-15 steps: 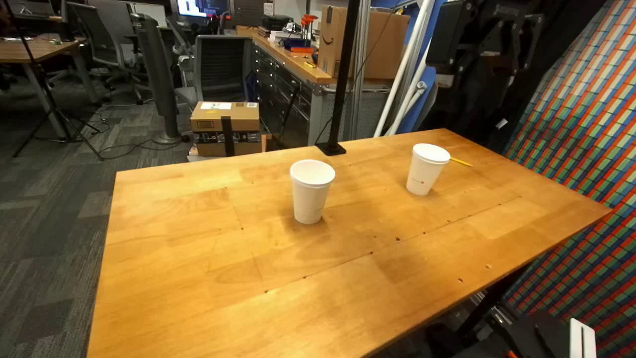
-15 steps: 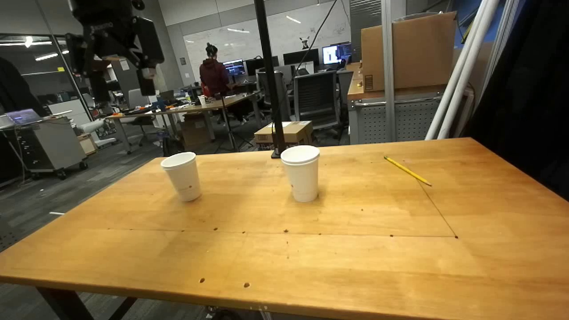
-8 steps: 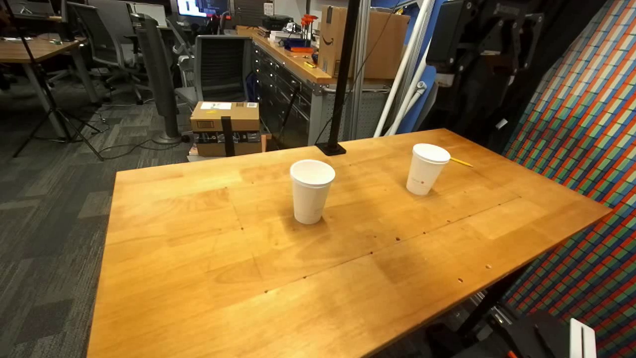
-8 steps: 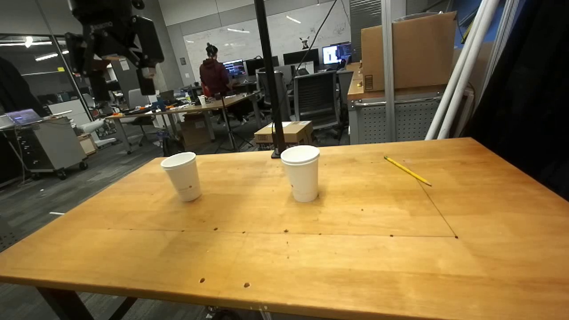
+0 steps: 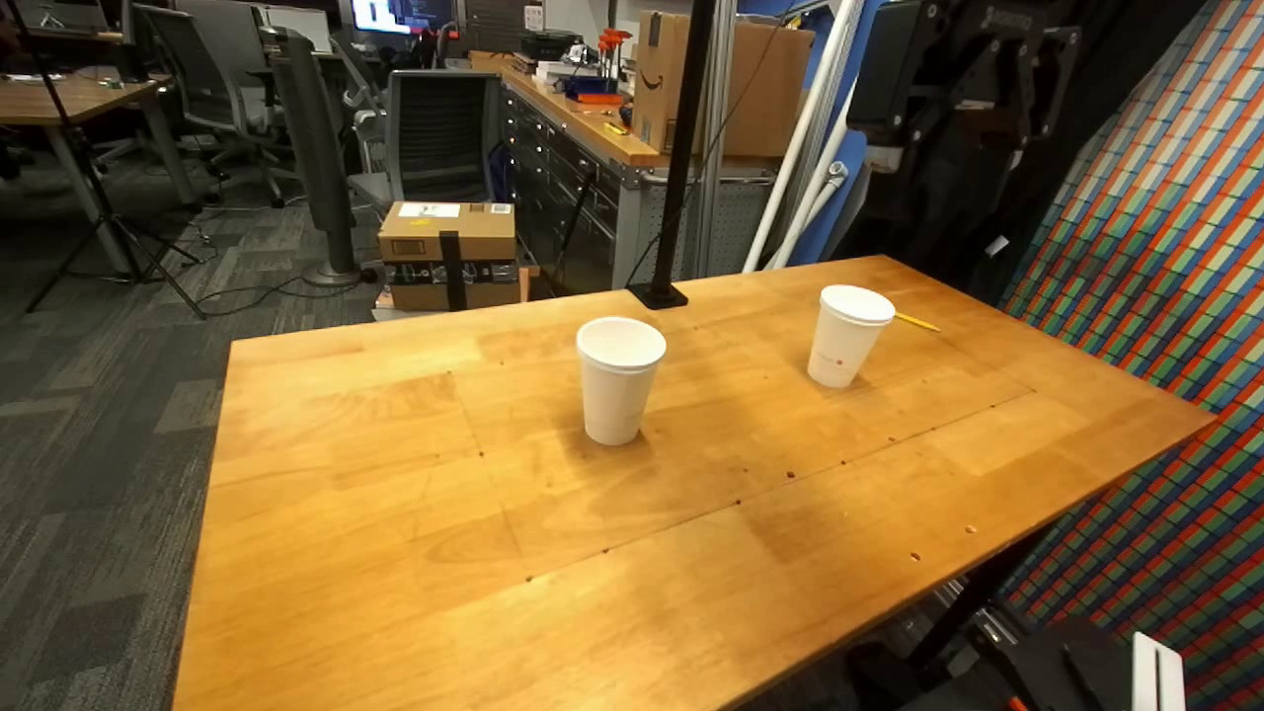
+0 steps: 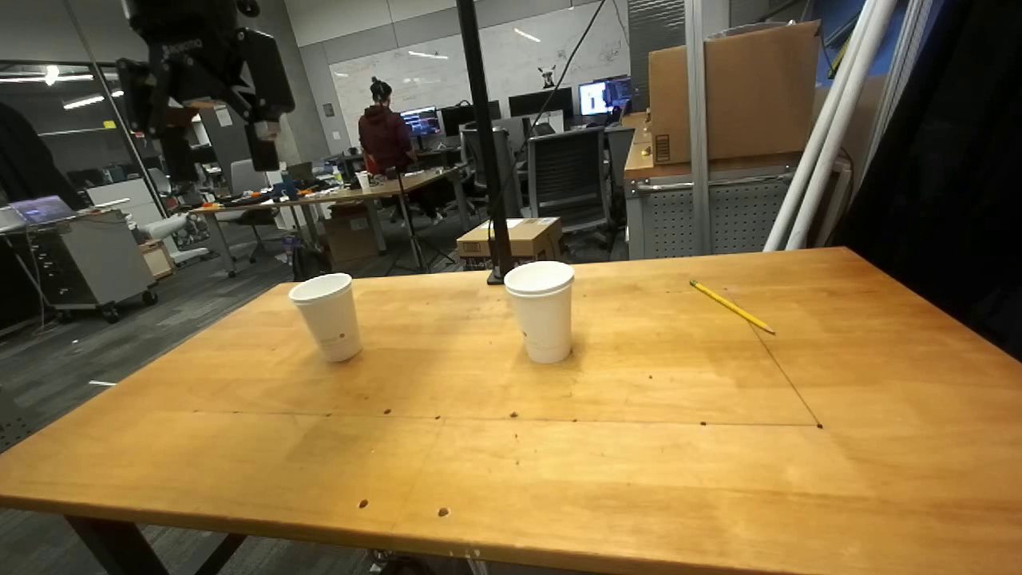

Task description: Stack the cups

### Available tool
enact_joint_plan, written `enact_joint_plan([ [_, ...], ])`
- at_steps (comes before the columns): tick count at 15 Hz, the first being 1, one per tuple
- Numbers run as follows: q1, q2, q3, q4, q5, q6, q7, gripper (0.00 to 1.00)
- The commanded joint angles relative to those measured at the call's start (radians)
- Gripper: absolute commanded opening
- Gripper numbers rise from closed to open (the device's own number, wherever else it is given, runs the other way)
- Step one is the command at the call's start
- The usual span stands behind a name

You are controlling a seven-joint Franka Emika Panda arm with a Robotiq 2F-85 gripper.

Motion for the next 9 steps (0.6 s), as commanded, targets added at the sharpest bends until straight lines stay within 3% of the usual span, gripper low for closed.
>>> enact_joint_plan([
  [1,0.001,0.001,-0.001,0.003,-0.001,-0.003,0.001,1.00],
  [9,-0.017,0.001,-0.044,-0.027,-0.088,0.128,-0.083,1.00],
])
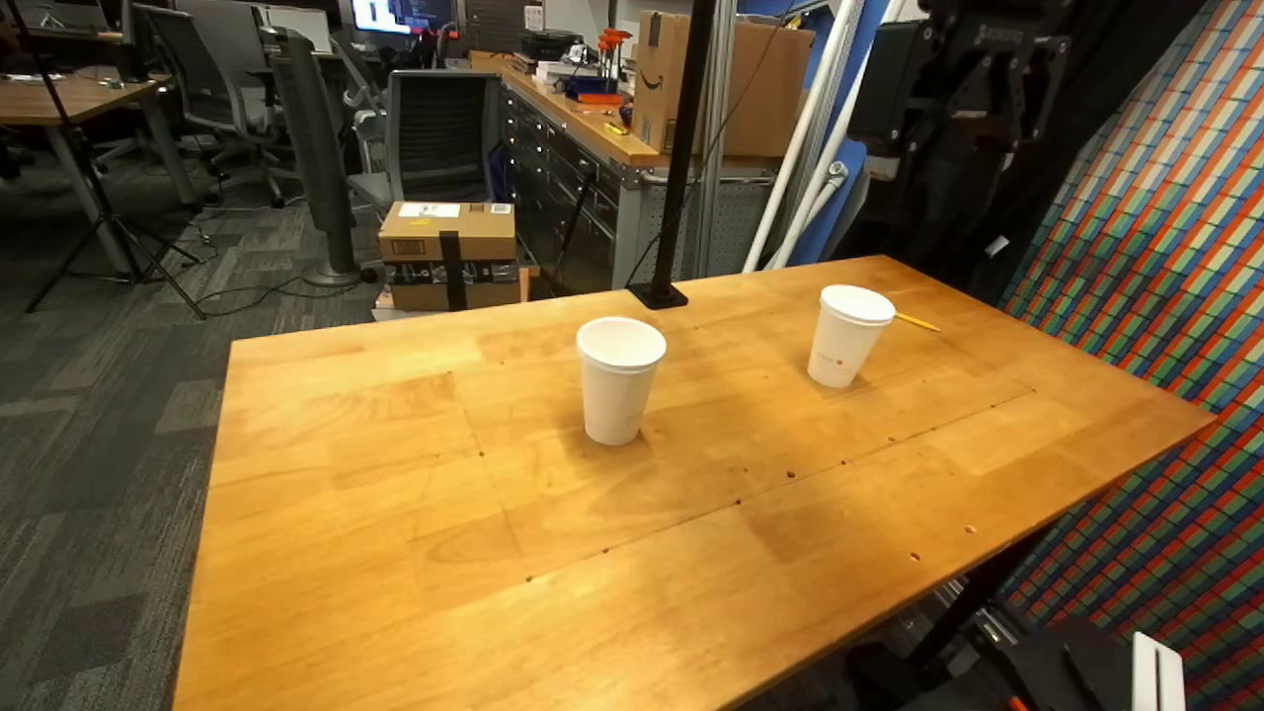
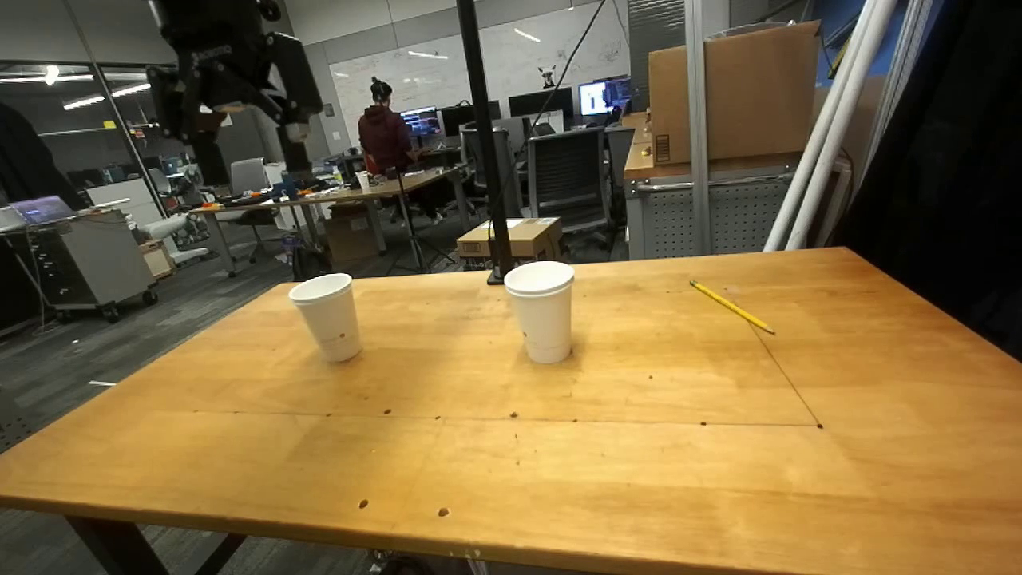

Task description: Stack the cups

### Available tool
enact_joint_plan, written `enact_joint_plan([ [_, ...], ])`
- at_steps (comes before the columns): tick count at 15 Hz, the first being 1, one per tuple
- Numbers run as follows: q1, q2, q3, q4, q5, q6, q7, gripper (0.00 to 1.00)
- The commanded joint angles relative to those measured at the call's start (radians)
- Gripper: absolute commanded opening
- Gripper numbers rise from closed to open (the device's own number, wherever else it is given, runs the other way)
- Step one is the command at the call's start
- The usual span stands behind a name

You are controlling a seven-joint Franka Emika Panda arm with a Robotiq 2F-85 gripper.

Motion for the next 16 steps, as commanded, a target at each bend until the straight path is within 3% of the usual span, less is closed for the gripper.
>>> enact_joint_plan([
  [1,-0.013,-0.010,-0.042,-0.017,-0.047,0.085,-0.080,1.00],
  [8,-0.036,0.010,-0.150,-0.053,-0.048,0.226,-0.238,1.00],
  [16,-0.013,0.117,-0.148,-0.024,-0.050,0.326,-0.366,1.00],
])
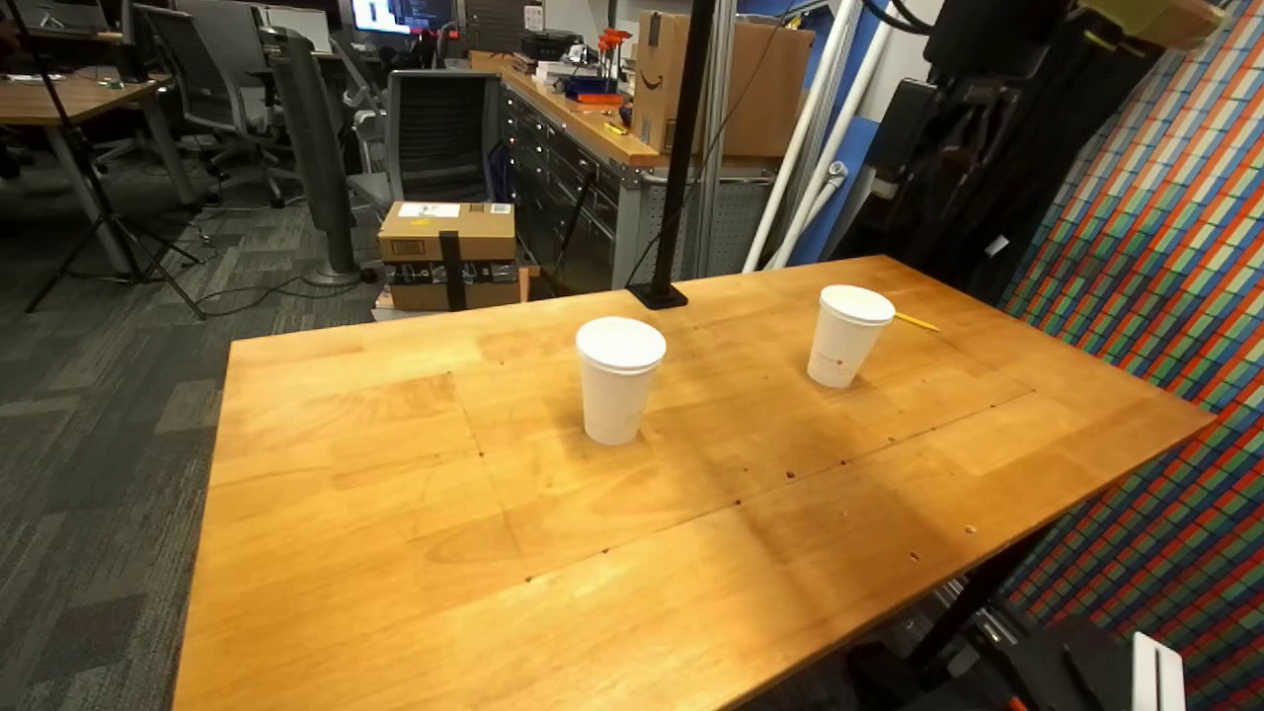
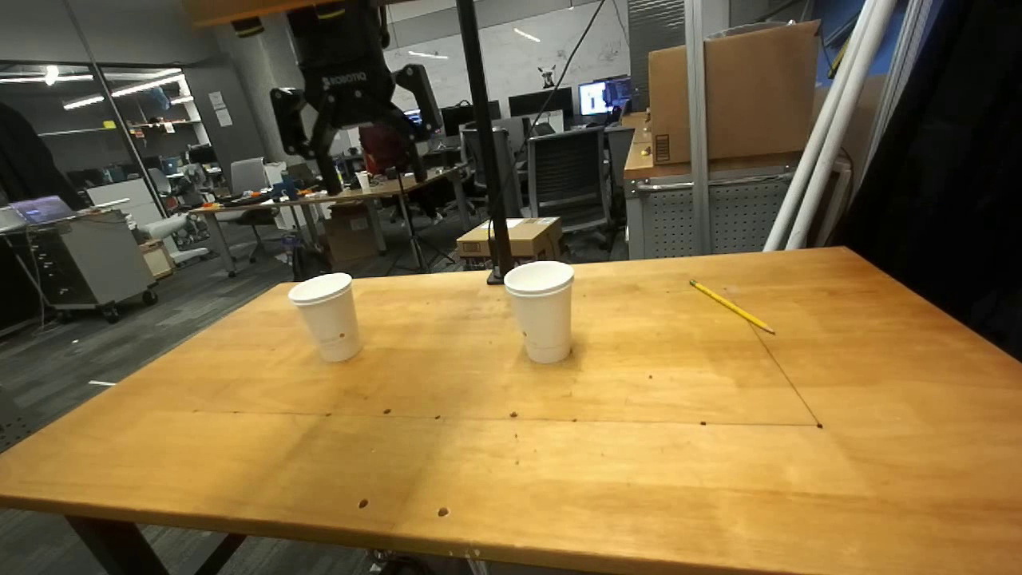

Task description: Stack the cups

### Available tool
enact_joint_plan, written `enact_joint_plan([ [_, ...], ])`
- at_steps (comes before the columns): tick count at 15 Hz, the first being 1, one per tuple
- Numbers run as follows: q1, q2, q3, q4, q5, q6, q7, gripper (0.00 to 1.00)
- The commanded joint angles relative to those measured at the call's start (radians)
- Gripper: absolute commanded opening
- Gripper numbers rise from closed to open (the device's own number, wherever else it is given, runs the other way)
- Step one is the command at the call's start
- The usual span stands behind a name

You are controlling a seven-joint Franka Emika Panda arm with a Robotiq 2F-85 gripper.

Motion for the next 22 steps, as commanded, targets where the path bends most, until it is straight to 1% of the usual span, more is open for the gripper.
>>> enact_joint_plan([
  [1,0.010,0.050,0.001,0.031,-0.009,0.029,-0.061,1.00],
  [8,-0.005,0.071,0.004,0.028,-0.035,0.024,-0.071,1.00],
  [11,-0.005,0.075,0.014,0.038,-0.047,0.013,-0.048,1.00],
  [13,-0.009,0.073,0.017,0.038,-0.035,0.015,-0.011,1.00],
  [16,-0.016,0.068,0.031,0.036,-0.020,0.009,0.101,1.00],
  [17,-0.006,0.064,0.013,0.013,-0.022,0.019,0.035,1.00],
  [19,-0.008,0.064,0.021,0.014,-0.022,0.019,0.072,1.00],
  [22,-0.009,0.064,0.024,0.014,-0.022,0.019,0.085,1.00],
])
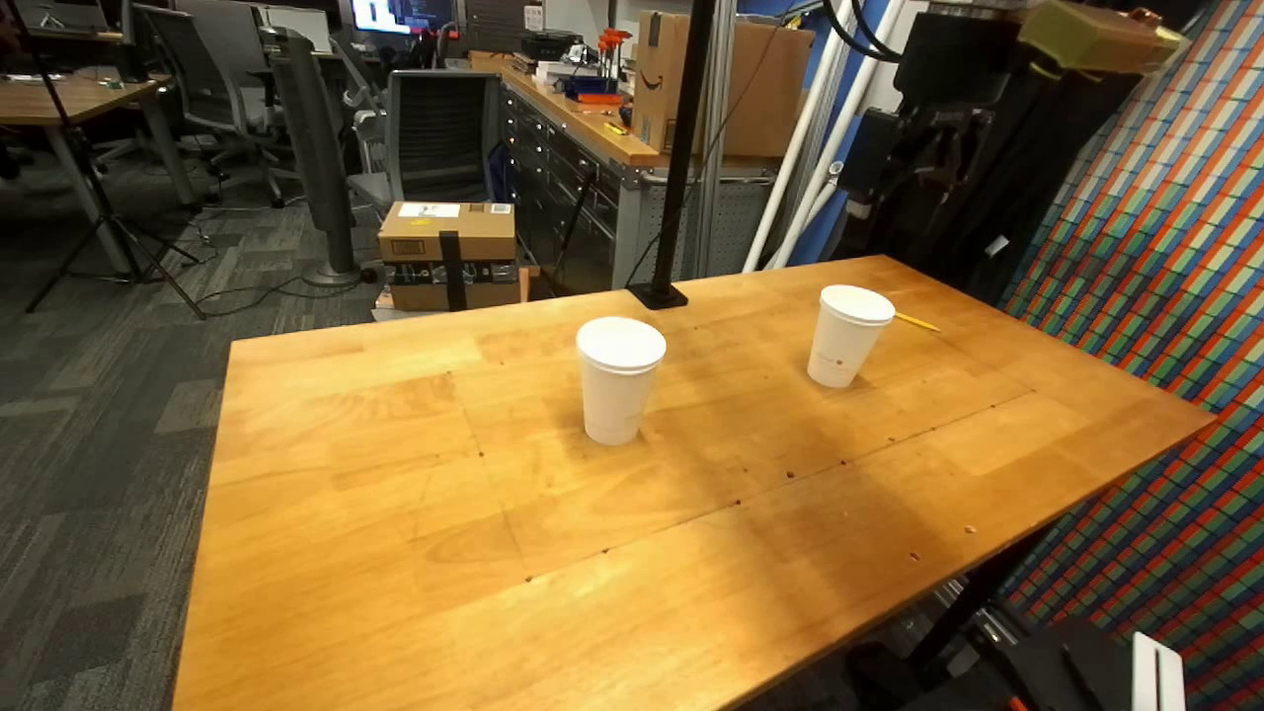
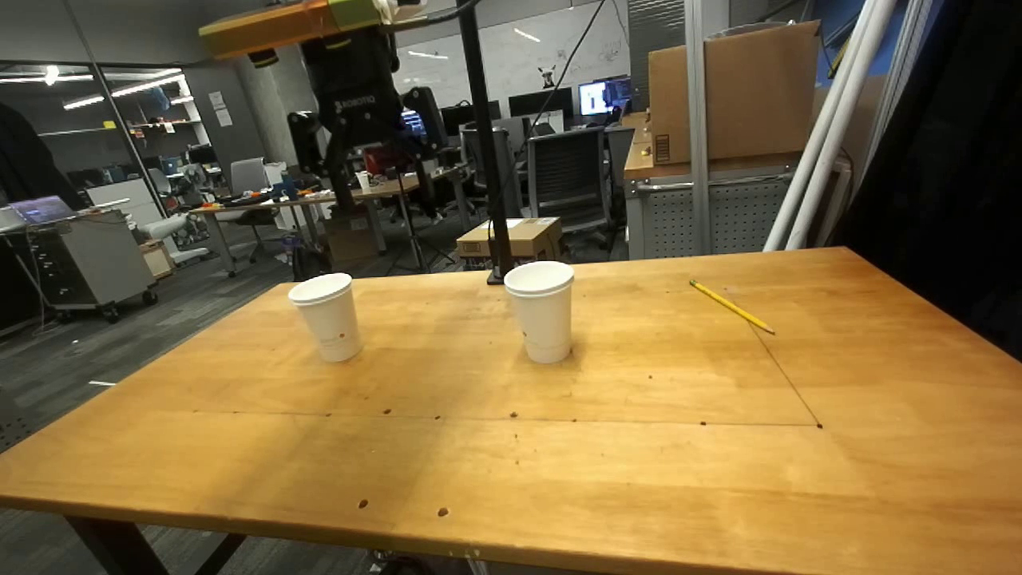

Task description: Stack the cups

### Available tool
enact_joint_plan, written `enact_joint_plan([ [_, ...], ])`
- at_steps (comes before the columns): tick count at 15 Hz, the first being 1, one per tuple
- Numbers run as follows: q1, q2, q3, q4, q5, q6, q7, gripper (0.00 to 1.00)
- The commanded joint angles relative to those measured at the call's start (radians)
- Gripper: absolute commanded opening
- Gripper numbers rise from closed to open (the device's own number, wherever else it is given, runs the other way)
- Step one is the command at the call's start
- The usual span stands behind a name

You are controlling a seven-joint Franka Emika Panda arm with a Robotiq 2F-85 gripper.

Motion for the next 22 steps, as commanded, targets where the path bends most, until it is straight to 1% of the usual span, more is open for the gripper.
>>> enact_joint_plan([
  [1,-0.009,0.000,0.007,0.002,0.003,-0.002,-0.002,1.00],
  [2,-0.007,-0.002,0.004,-0.005,0.005,0.003,-0.014,1.00],
  [5,-0.028,0.039,-0.018,0.021,-0.001,0.044,-0.012,1.00],
  [7,-0.042,0.069,-0.035,0.038,-0.002,0.098,-0.027,1.00],
  [11,-0.066,0.186,-0.069,0.115,0.009,0.190,-0.062,1.00],
  [14,-0.076,0.252,-0.070,0.152,0.016,0.215,-0.067,1.00],
  [17,-0.079,0.315,-0.059,0.183,0.014,0.214,-0.047,1.00],
  [22,-0.086,0.386,-0.053,0.215,0.021,0.216,-0.061,1.00],
])
